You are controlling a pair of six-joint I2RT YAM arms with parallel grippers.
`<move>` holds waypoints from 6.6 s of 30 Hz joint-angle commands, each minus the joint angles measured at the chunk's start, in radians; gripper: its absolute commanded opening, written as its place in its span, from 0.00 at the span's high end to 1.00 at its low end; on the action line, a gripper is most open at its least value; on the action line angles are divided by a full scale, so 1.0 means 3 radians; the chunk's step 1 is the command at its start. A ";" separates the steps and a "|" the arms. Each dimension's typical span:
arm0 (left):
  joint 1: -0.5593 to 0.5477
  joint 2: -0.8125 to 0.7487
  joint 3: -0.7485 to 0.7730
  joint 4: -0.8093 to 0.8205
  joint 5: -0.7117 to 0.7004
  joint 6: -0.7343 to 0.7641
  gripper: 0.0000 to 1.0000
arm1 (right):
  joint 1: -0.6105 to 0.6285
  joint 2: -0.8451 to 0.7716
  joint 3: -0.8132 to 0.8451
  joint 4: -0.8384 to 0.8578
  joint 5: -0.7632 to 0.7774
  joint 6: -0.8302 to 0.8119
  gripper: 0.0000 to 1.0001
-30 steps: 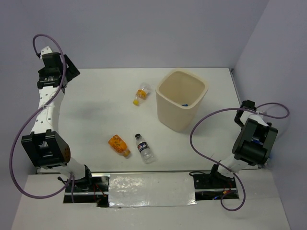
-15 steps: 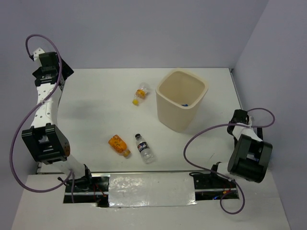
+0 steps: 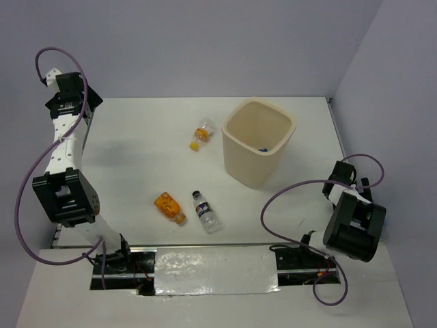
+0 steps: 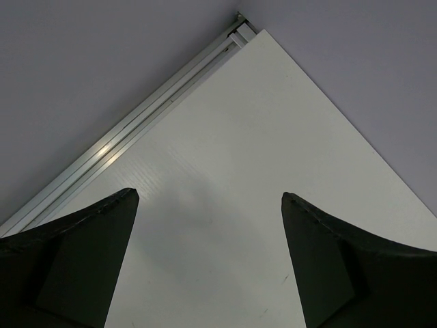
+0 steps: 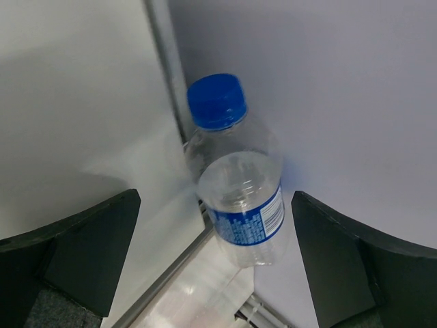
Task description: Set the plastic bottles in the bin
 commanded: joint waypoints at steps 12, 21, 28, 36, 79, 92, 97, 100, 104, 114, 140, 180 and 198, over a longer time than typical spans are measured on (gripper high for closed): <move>0.0108 -0.0188 -0.0271 0.0118 -0.0372 -0.0101 0.01 | -0.0249 0.0350 -0.0244 0.1135 0.0255 -0.0088 0.03; 0.0215 -0.0137 -0.0375 0.0026 -0.0474 -0.0158 0.01 | -0.0305 0.0473 -0.0398 0.1422 0.0537 -0.0022 0.10; 0.0246 -0.0122 -0.0318 -0.0050 -0.0555 -0.0127 0.01 | -0.0336 0.0948 -0.0306 0.1452 0.0716 0.0055 0.15; 0.0266 -0.0219 -0.0323 -0.0020 -0.0576 -0.0122 0.01 | -0.0361 0.1005 -0.0224 0.1268 0.0720 0.0346 0.57; -0.0617 -0.0858 -0.0666 -0.0372 0.0508 -0.0081 0.01 | 0.2507 -0.0473 0.2672 0.0357 -0.3359 0.2201 0.43; -0.0884 -0.0965 -0.0845 -0.0971 0.0564 -0.0198 0.01 | 0.2507 -0.0524 0.2543 0.0271 -0.3212 0.2202 0.00; -0.1185 -0.1006 -0.0952 -0.1465 0.0585 -0.0326 0.01 | 0.2507 -0.0626 0.2507 0.0486 -0.2507 0.2482 0.00; -0.1426 -0.1078 -0.1013 -0.1732 0.0457 -0.0464 0.01 | 0.2461 -0.0616 0.2542 0.0308 -0.1780 0.2855 0.00; -0.1651 -0.1378 -0.1274 -0.1993 0.0538 -0.0674 0.01 | 0.2334 -0.0540 0.2762 -0.0096 -0.1648 0.2836 0.00; -0.2392 -0.1651 -0.2056 -0.1713 0.0687 -0.1414 0.01 | 0.1915 -0.0596 0.2752 -0.0486 -0.1217 0.3357 0.00; -0.2797 -0.0869 -0.2472 -0.1058 0.0360 -0.1768 0.25 | 0.1817 -0.0652 0.2435 -0.0517 -0.1350 0.2969 0.00; -0.3211 0.1049 0.2244 0.0507 0.1290 0.0001 0.48 | 0.1311 -0.2094 0.1111 -0.0333 -0.1519 0.3102 0.00; -0.3206 0.0717 0.2090 0.0313 0.1030 0.0287 0.01 | 0.1423 -0.2049 0.1570 -0.0194 -0.1979 0.2663 0.00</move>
